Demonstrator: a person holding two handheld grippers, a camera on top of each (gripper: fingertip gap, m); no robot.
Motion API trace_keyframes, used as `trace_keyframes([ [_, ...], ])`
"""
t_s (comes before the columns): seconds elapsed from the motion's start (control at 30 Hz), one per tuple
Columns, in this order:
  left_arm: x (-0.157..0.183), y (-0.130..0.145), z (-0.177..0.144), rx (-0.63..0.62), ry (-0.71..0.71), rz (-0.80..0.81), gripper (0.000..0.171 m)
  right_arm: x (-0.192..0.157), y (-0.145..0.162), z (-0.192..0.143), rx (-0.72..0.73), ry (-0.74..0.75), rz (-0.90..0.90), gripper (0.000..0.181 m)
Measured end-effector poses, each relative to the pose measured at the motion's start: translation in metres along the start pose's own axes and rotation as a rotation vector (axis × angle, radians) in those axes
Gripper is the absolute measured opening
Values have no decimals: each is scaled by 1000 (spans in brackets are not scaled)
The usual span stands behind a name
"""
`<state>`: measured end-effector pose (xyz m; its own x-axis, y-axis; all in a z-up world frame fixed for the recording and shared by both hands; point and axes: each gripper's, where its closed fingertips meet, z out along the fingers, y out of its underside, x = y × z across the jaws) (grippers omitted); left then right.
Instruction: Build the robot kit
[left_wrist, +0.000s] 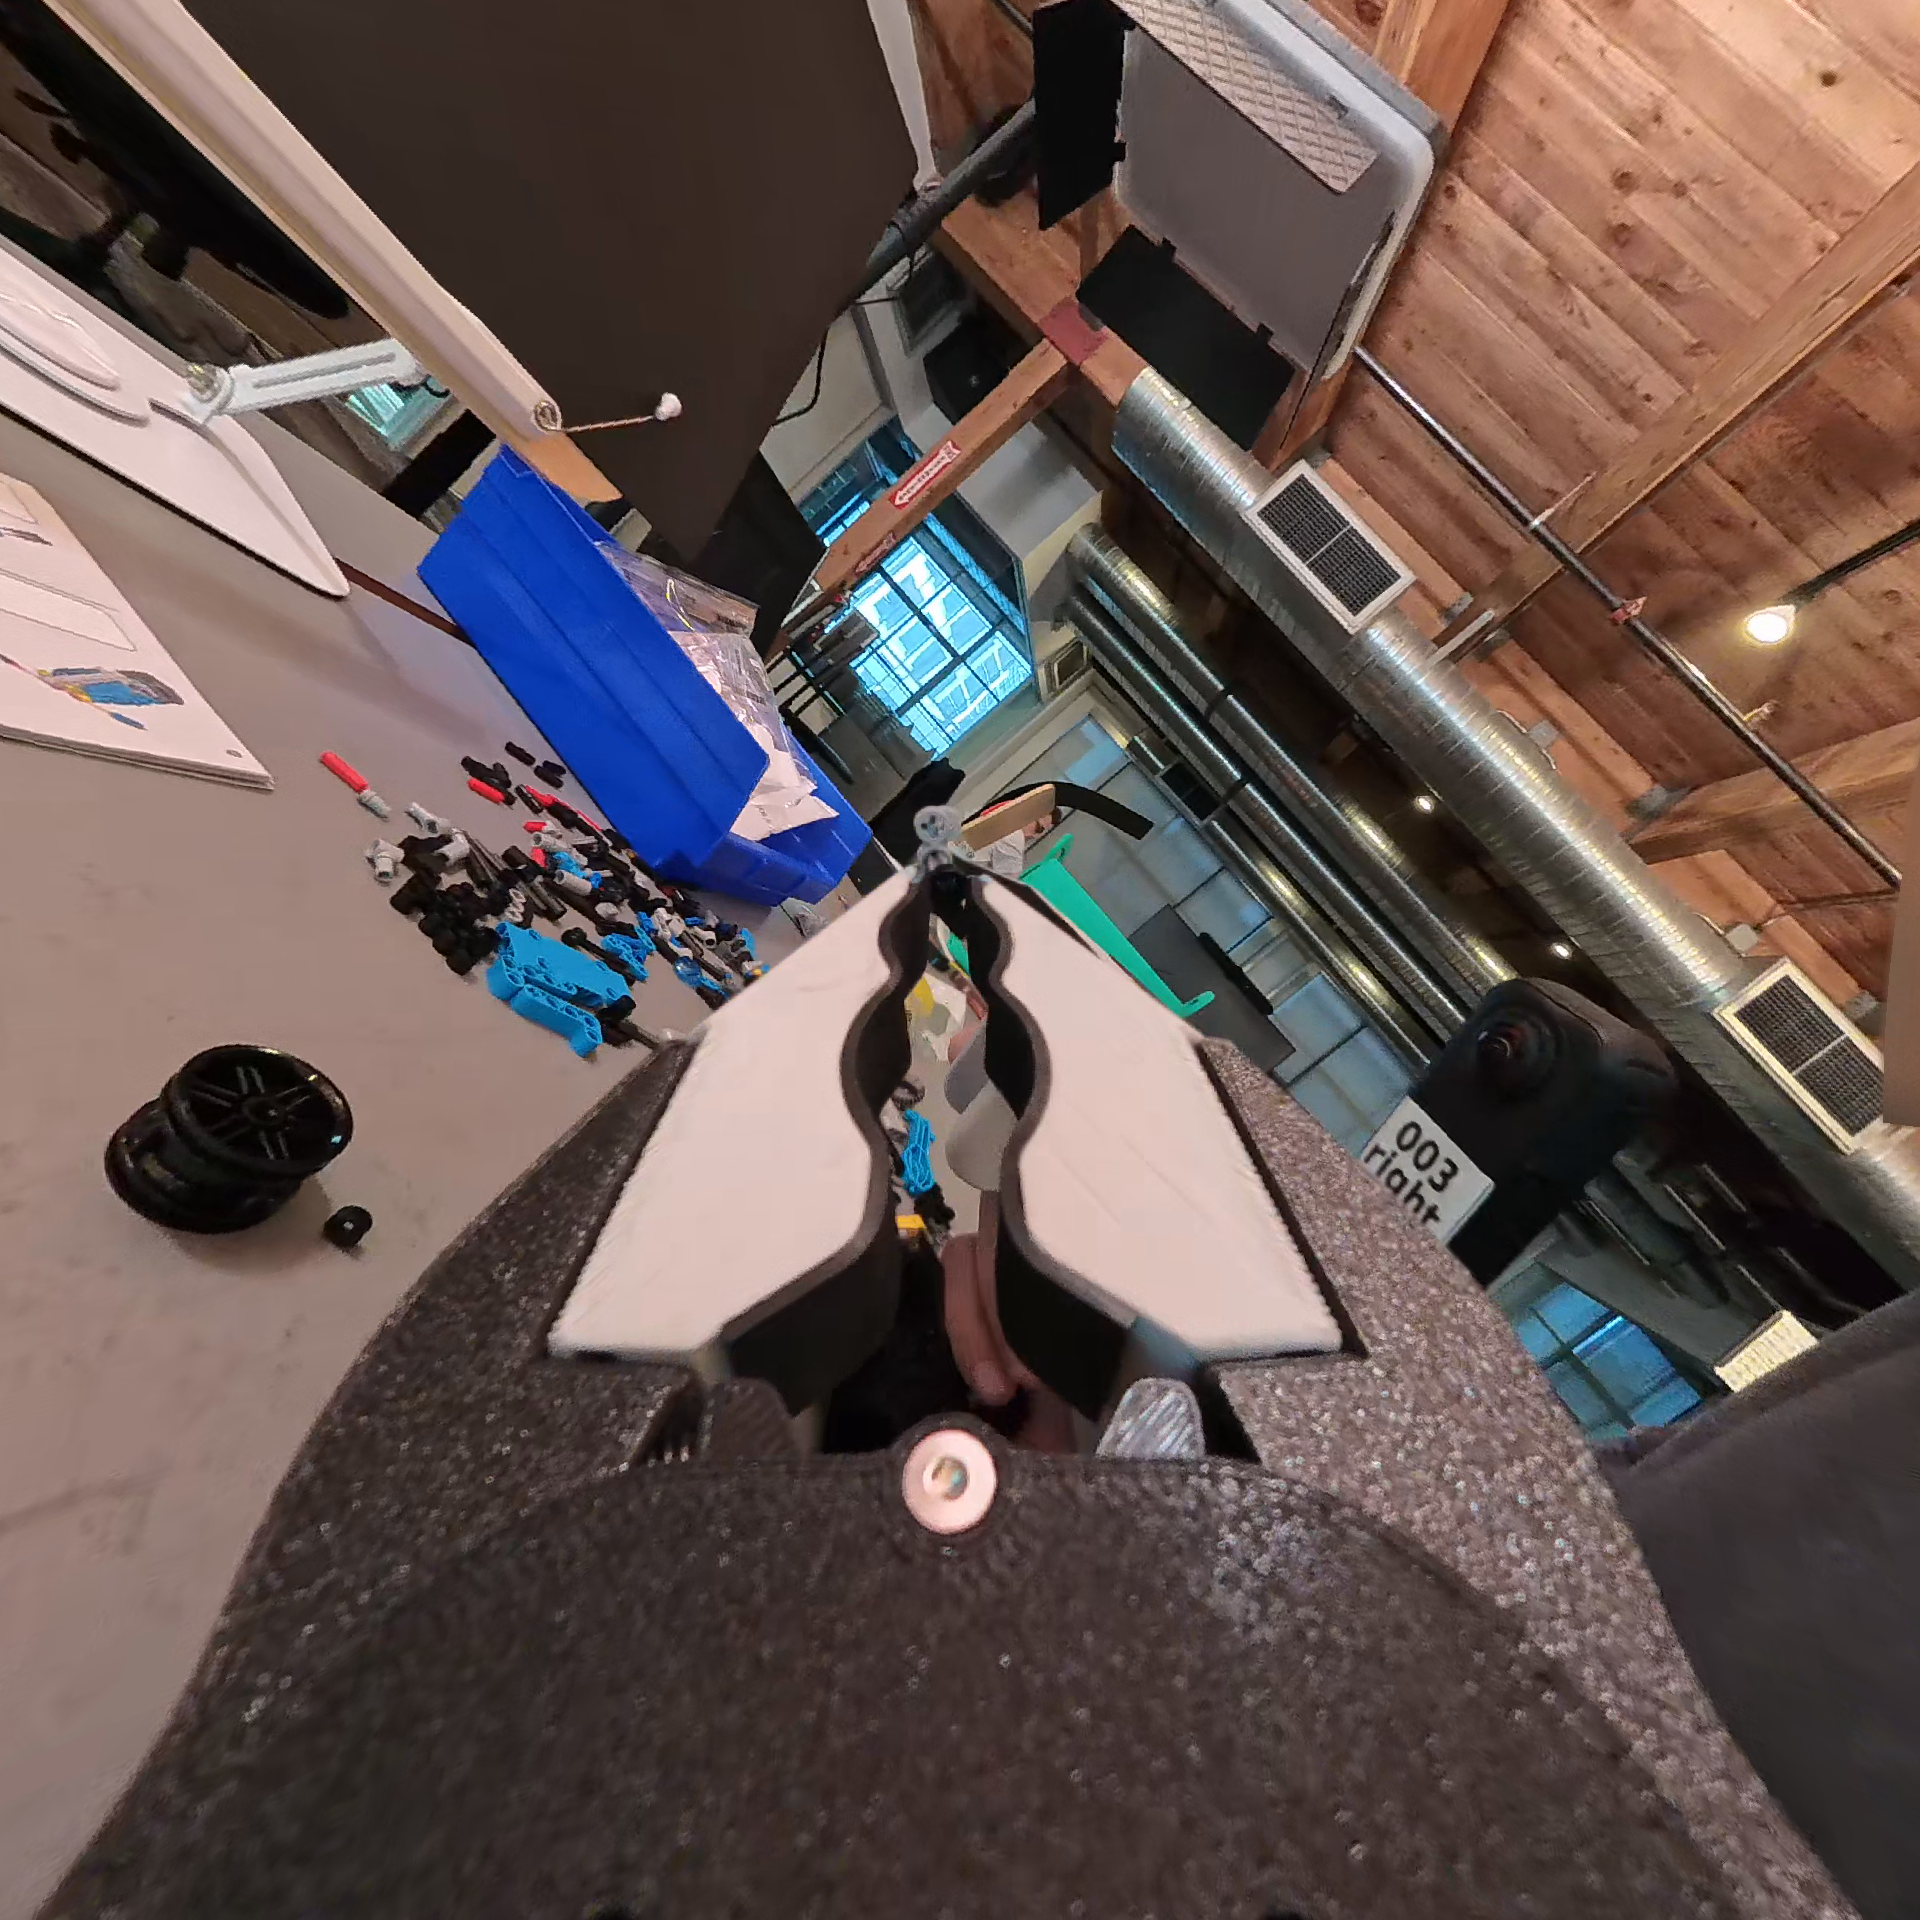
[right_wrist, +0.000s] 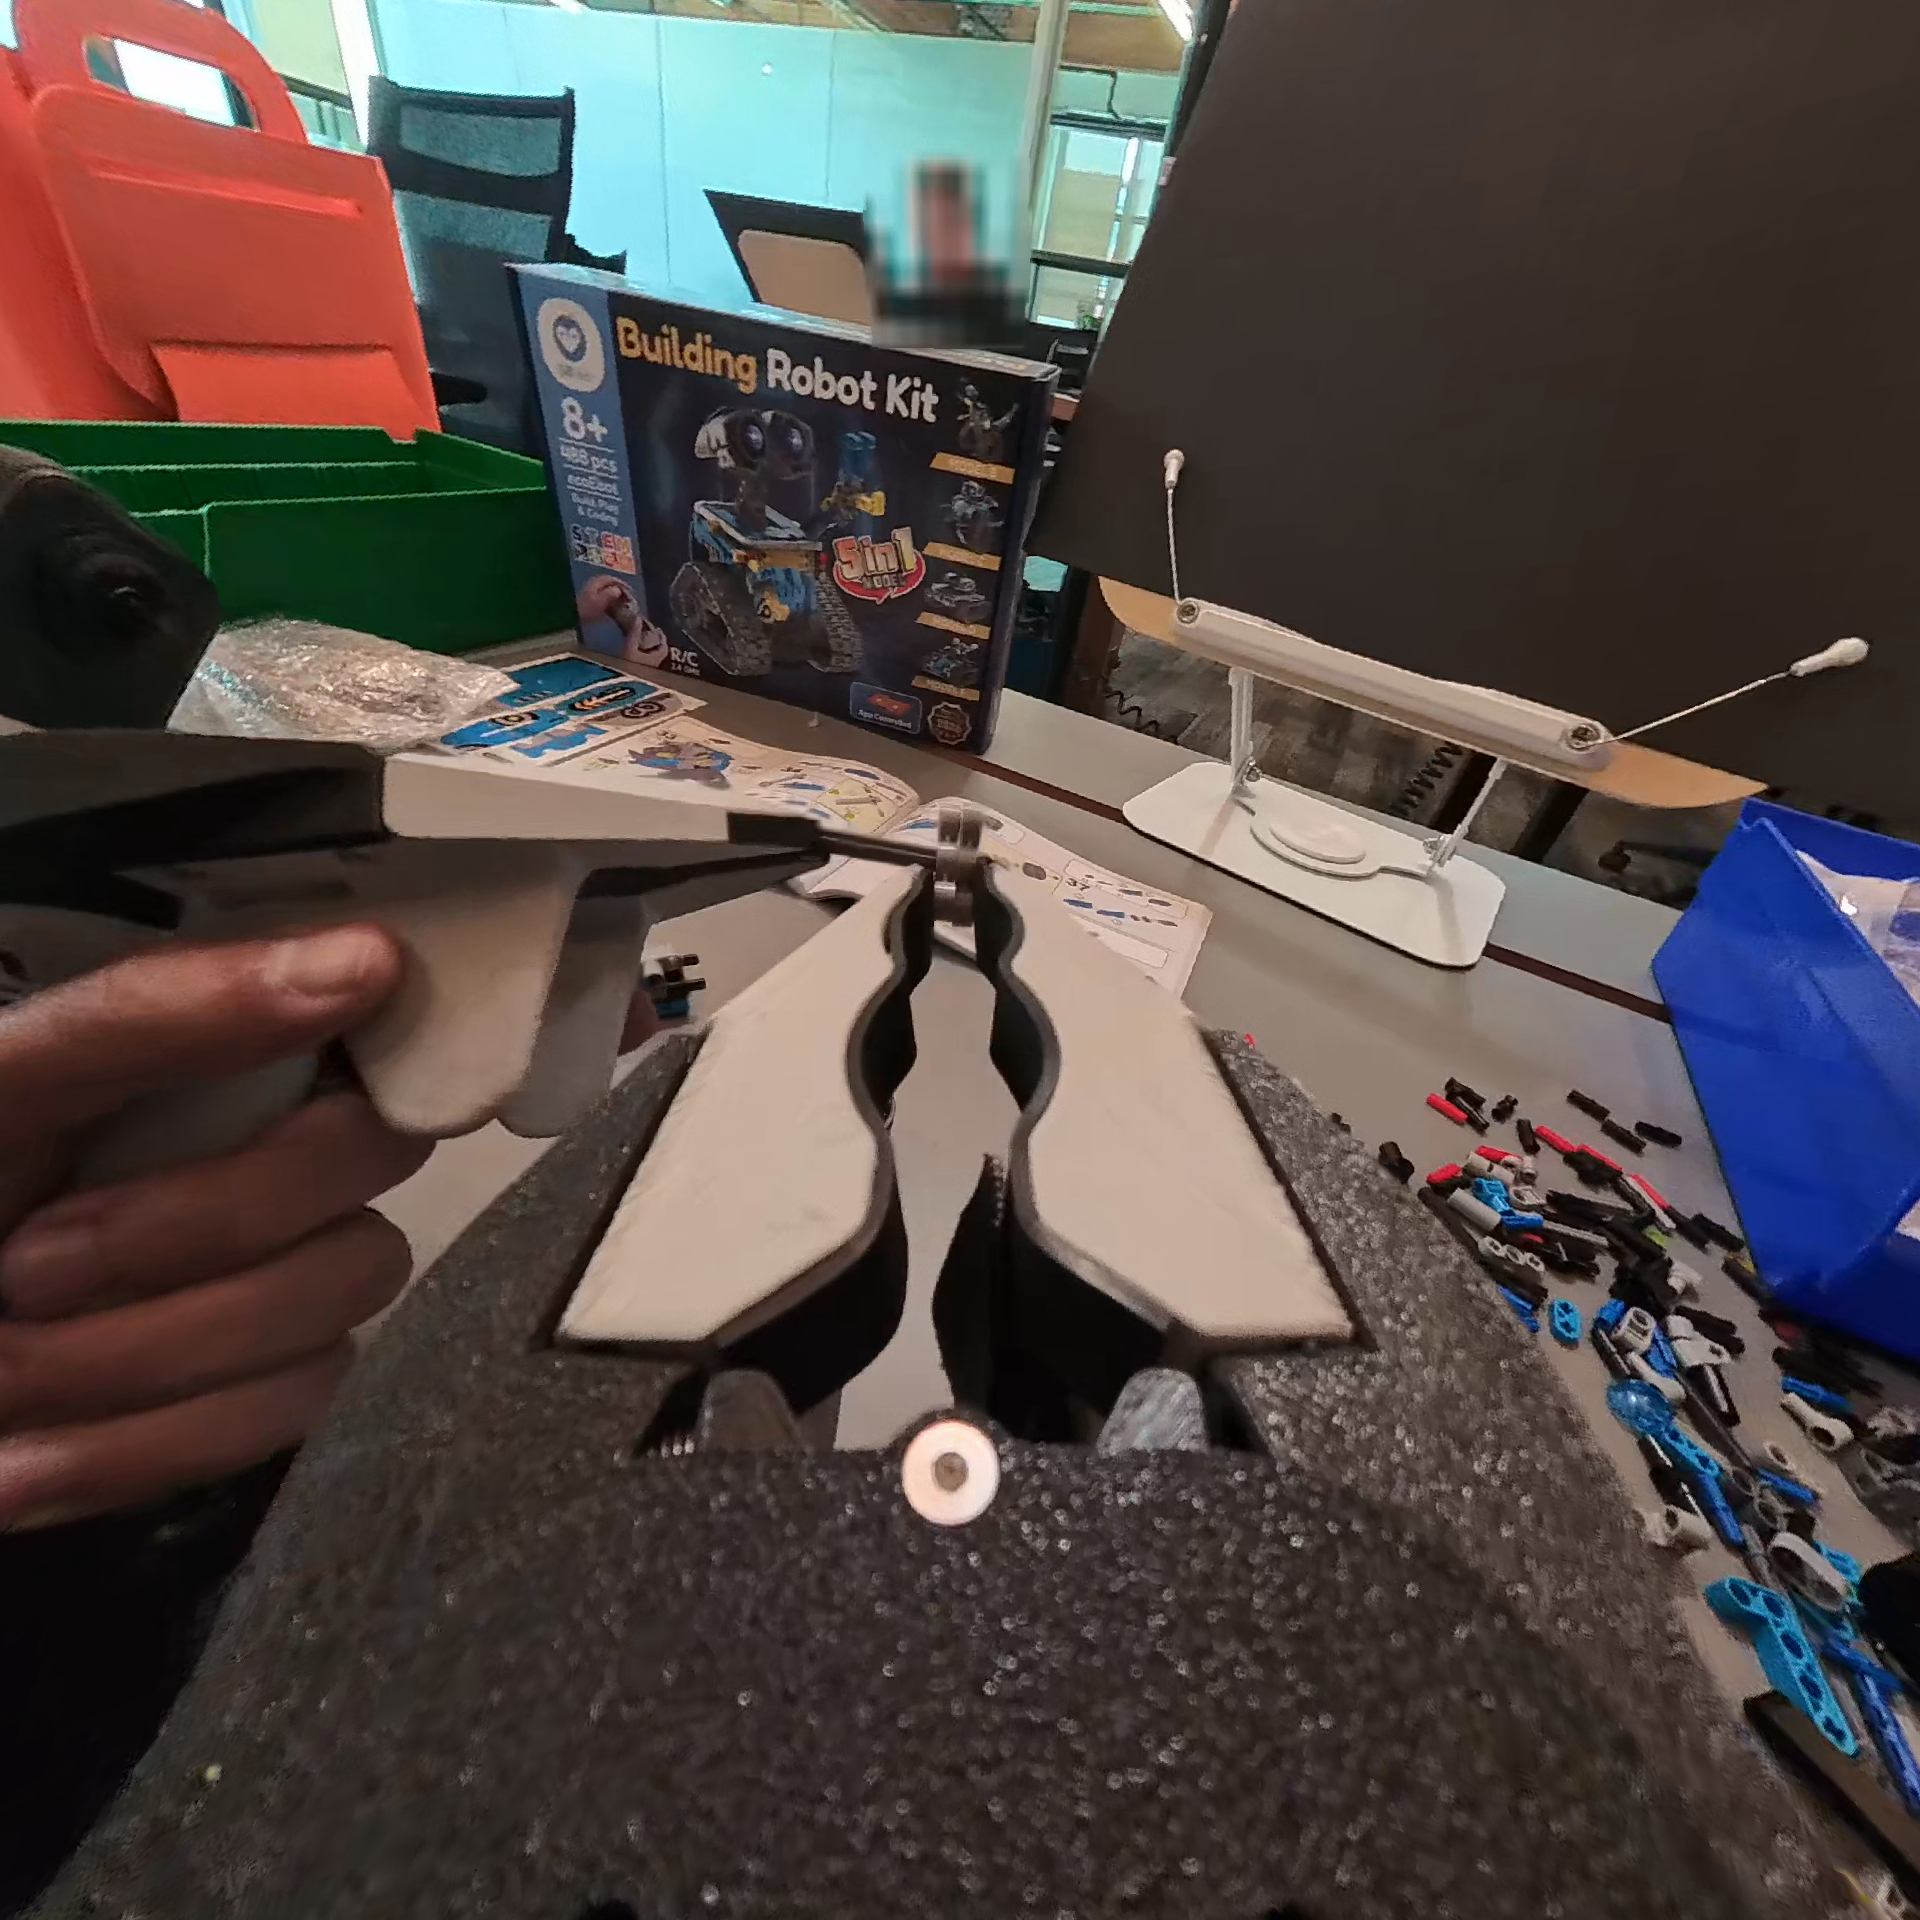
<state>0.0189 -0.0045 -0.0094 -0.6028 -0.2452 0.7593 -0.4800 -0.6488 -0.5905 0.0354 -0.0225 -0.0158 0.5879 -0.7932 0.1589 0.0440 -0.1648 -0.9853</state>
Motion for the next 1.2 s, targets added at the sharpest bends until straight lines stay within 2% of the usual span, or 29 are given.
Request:
trace_keyframes([
  [0.33, -5, 9, -2, -94, 0, -113, 6, -1, 5, -3, 1, -112, -25, 6],
  [0.5, -6, 19, -7, -234, 34, -274, 6, -4, 10, -7, -12, -194, -79, 7],
  [0.63, -9, 21, -10, -260, 33, -283, 6, -8, 13, -6, -25, -219, -52, 7],
  [0.87, -7, 20, -8, -181, 78, -324, 5, -6, 16, -5, -34, -211, -6, 7],
  [0.93, -8, 20, -9, -191, 98, -345, 5, -7, 16, -6, -33, -231, -14, 7],
  [1.2, -12, 25, -15, -269, 77, -225, 6, -12, 19, -6, -52, -247, -75, 7],
])
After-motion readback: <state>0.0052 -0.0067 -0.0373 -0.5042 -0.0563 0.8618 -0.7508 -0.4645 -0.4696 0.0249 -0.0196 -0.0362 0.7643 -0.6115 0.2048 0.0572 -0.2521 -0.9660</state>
